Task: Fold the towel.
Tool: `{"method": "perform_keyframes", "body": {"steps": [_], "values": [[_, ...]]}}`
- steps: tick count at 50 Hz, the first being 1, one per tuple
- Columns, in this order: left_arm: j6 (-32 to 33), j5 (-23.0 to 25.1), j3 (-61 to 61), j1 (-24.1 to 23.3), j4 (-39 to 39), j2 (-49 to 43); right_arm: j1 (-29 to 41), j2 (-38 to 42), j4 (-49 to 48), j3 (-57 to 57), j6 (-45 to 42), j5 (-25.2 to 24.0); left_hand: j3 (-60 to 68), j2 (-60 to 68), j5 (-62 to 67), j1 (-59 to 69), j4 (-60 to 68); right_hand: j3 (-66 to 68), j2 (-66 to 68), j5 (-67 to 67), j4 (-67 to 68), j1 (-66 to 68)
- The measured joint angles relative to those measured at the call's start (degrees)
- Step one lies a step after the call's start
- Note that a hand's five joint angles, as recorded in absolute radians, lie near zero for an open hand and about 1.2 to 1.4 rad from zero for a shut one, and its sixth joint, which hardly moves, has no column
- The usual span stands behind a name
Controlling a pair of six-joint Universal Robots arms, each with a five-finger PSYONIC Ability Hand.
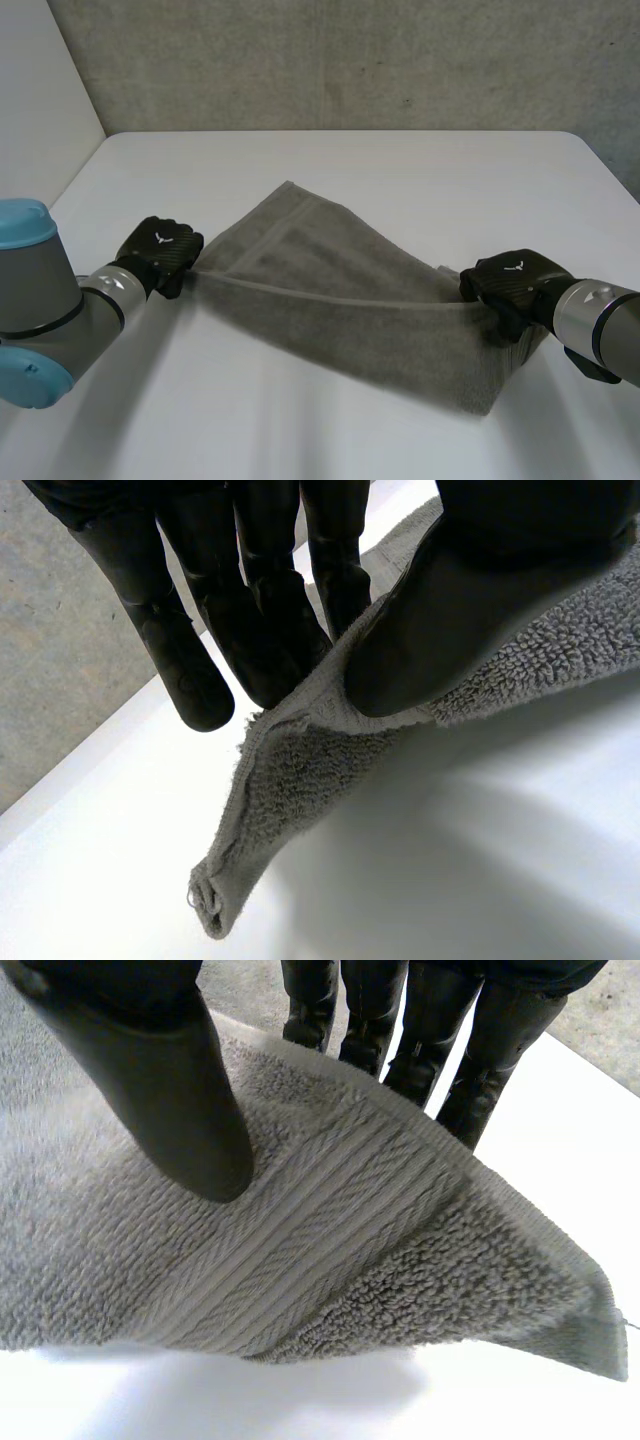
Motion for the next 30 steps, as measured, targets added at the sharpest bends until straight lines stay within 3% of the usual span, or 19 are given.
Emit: {"method": "perform_keyframes", "body": {"steps": [19,26,30], "values": [[0.0,0.1,-0.6,0.0,0.0,0.4,0.7,0.2,0.4,-0.7,0.0,0.7,0.0,0.0,0.0,0.0,0.0,-3.8,-3.5,-3.8,-3.8,-3.6],[0.0,0.1,-1.0,0.0,0.0,0.3,1.2,0.1,0.4,-0.4,-0.1,0.7,0.0,0.0,0.0,0.0,0.0,16.2,16.4,17.4,16.4,17.9],[0.0,0.1,-1.0,0.0,0.1,0.1,1.5,0.2,0.4,-0.4,-0.2,0.6,0.0,0.0,0.0,0.0,0.0,19.4,18.9,21.7,20.9,21.1]]}}
